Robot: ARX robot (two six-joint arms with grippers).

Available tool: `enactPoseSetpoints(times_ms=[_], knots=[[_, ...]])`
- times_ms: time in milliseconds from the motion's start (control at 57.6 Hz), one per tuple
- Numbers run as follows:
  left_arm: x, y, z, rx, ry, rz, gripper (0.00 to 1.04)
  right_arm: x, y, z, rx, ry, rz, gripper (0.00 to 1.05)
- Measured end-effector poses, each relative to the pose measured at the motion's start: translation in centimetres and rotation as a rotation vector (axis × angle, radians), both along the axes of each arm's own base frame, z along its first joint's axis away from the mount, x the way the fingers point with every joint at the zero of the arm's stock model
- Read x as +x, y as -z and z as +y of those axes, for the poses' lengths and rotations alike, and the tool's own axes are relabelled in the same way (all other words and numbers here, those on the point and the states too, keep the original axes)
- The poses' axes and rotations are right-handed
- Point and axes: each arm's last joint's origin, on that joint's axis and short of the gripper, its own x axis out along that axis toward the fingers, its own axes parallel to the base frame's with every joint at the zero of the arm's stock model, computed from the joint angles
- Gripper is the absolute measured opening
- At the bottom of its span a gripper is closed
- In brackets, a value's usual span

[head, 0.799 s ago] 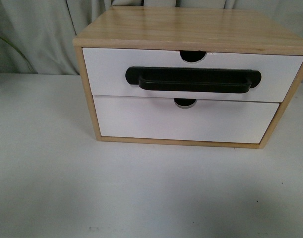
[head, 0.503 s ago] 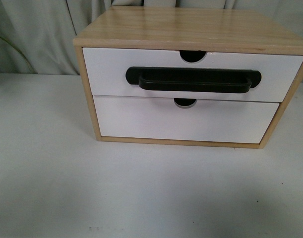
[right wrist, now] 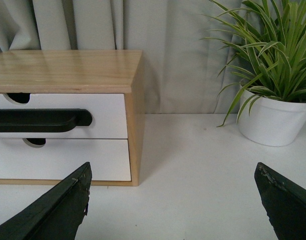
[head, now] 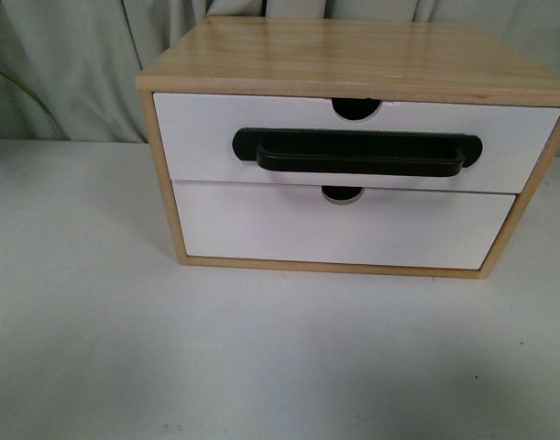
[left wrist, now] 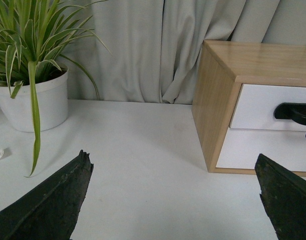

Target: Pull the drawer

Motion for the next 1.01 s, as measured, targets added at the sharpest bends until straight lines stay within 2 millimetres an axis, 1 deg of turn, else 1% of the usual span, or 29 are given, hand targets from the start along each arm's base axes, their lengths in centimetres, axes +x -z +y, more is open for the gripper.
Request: enactPoseSetpoints(times_ms=[347, 365, 399, 451, 538, 608, 712, 799, 833, 972, 1007], knots=[[0.0, 0.0, 0.0, 0.0, 0.0, 0.0, 0.98, 0.0, 0.0, 0.0, 0.0, 0.001, 0.002, 0.96], [0.0, 0.1, 0.0, -0.001, -0.005, 0.008, 0.98, 0.0, 0.1, 0.0, 0.008, 0.005, 0.013, 0.96], [0.0, 0.2, 0.0, -0.002, -0.026, 0.045, 0.98, 0.0, 0.0, 0.0, 0.033, 0.01, 0.103, 0.96], [0.2, 0.5, -0.2, 0.0, -0.013, 0.12, 0.98, 0.2, 0.0, 0.0, 0.043, -0.002, 0.223, 0.96], [0.7, 0.6, -0.7, 0.03, 0.07, 0.169, 0.98, 0.9, -0.6, -0.1, 0.037, -0.056, 0.299, 0.96], [1.2, 0.1, -1.1, 0.063, 0.159, 0.179, 0.98, 1.6, -1.4, -0.3, 0.002, -0.103, 0.335, 0.96], [2.6, -1.5, -1.8, 0.159, 0.308, 0.161, 0.98, 3.0, -2.9, -0.4, -0.105, -0.192, 0.381, 0.96], [4.4, -2.7, -2.2, 0.259, 0.418, 0.157, 0.98, 4.3, -3.9, -0.2, -0.202, -0.29, 0.419, 0.96], [5.4, -3.1, -2.5, 0.308, 0.471, 0.17, 0.98, 4.8, -4.2, -0.1, -0.238, -0.325, 0.432, 0.96], [8.5, -3.9, -3.4, 0.469, 0.633, 0.242, 0.98, 7.0, -5.6, 0.4, -0.41, -0.436, 0.454, 0.96], [9.4, -4.0, -3.9, 0.539, 0.692, 0.257, 0.98, 7.5, -5.9, 0.5, -0.438, -0.453, 0.455, 0.96]])
